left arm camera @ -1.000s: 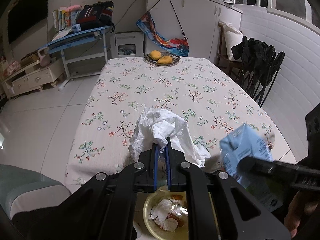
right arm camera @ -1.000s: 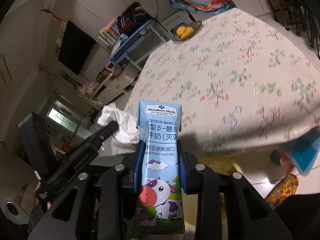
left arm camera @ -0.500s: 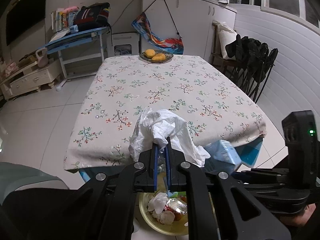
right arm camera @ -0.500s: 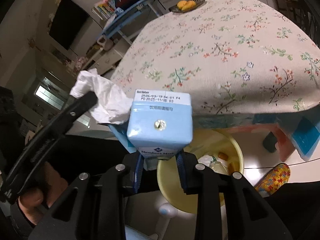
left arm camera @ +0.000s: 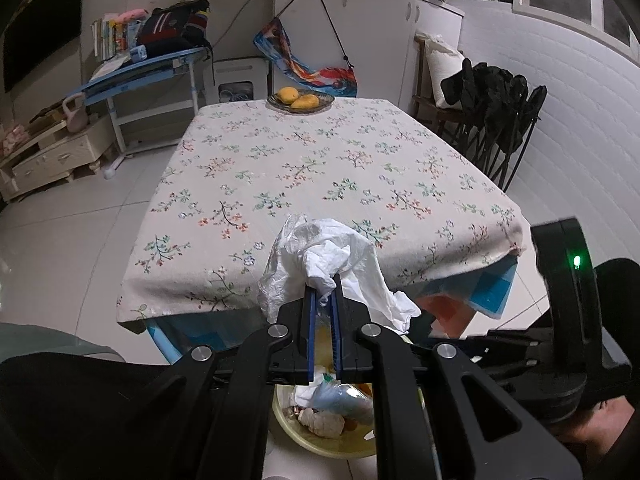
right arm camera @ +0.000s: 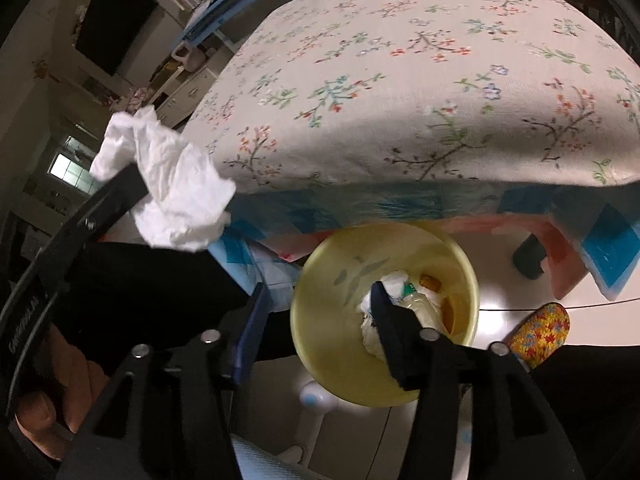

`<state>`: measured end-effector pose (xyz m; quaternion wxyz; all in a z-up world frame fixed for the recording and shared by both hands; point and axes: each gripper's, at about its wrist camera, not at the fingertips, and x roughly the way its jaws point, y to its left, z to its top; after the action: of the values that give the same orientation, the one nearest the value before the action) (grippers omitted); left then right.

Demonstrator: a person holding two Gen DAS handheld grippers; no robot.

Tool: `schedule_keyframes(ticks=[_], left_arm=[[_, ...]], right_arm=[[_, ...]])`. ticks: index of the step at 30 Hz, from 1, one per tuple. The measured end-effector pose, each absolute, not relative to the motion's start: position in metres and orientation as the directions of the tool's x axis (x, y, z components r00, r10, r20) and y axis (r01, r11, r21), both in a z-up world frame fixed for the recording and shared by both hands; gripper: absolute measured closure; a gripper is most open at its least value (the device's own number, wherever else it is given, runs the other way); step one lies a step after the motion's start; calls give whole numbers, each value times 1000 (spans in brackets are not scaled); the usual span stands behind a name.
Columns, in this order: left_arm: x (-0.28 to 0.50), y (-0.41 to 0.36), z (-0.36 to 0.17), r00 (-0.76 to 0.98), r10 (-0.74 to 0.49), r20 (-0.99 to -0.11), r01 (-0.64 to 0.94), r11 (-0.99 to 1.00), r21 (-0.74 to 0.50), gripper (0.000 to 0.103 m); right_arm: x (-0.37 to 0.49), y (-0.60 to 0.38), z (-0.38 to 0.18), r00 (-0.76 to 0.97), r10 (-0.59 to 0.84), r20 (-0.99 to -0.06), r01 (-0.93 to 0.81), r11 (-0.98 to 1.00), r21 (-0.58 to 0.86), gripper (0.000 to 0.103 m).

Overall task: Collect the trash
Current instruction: 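Open the right tool then the left tool over the basin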

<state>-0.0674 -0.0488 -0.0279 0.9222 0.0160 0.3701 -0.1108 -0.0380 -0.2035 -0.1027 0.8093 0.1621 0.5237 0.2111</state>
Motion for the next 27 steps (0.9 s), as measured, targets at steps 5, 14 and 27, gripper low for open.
schedule_keyframes(ticks=[5, 14, 27], left_arm=[[-71, -53, -36, 677, -201, -708, 236, 970, -50, 96], [-79, -62, -59, 605, -211, -768, 288, 957, -37, 95], [-81, -67, -65, 601, -162, -783, 265, 964, 4, 40]], right_arm=[[-41, -224, -98, 413, 489, -769, -98, 863, 496, 39], [-53, -248, -74, 565, 395, -724, -32, 888, 459, 32], [-57, -258, -62, 652, 341, -677, -1, 893, 450, 25]])
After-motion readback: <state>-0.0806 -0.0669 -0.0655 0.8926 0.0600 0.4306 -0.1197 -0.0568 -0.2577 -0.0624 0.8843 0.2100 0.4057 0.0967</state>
